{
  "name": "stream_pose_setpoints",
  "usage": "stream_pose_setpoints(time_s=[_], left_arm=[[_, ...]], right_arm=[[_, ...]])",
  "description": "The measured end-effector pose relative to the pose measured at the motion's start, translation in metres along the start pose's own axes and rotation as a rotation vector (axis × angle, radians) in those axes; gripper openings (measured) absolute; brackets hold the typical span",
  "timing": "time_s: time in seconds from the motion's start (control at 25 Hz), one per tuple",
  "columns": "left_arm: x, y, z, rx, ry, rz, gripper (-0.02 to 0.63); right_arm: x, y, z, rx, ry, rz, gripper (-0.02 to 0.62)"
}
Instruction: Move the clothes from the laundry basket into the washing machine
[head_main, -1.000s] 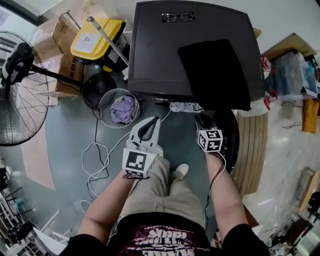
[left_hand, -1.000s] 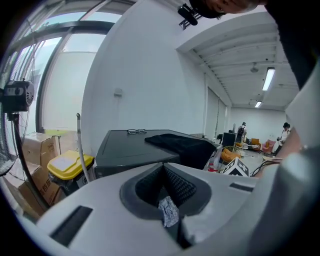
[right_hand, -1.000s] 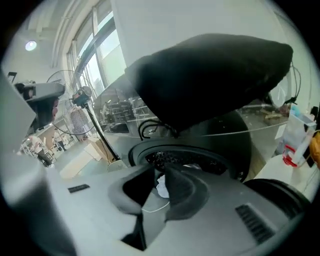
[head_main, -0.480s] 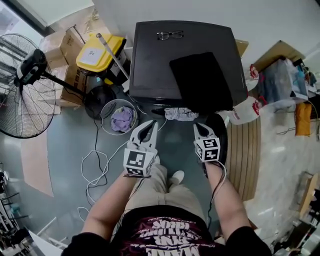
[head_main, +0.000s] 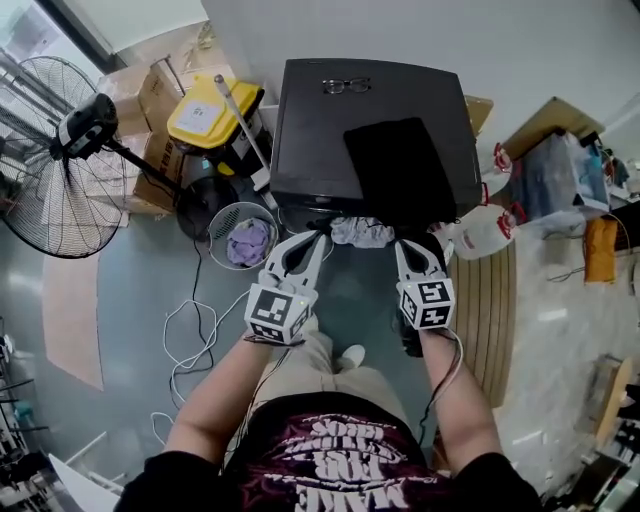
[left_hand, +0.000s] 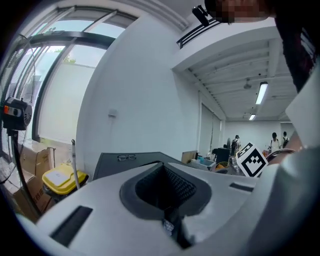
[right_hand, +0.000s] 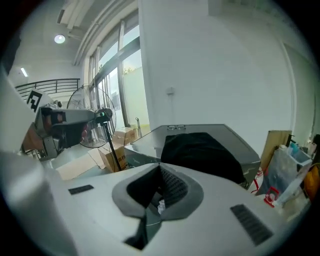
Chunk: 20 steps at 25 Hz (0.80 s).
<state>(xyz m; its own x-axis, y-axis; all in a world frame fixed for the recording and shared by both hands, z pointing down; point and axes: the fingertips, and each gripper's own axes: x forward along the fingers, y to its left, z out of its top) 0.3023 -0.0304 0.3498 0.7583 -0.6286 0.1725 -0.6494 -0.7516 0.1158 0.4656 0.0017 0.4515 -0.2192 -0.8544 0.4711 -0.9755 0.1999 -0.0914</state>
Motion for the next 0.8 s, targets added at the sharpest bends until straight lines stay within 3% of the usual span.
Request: stream_pose_setpoints(time_s=[0.36, 0.8], left_arm=[[-0.031, 0.004, 0.064, 0.074, -0.061, 0.072, 0.005], [-0.061, -0.005, 0.146, 0.135, -0.172, 0.091, 0.005]], right_arm=[[-0.057, 0.013, 0.085, -0.038, -0.167, 0.006, 0.003], [-0.123, 0.032, 0.168, -0.069, -0.307, 0.021, 0.003]])
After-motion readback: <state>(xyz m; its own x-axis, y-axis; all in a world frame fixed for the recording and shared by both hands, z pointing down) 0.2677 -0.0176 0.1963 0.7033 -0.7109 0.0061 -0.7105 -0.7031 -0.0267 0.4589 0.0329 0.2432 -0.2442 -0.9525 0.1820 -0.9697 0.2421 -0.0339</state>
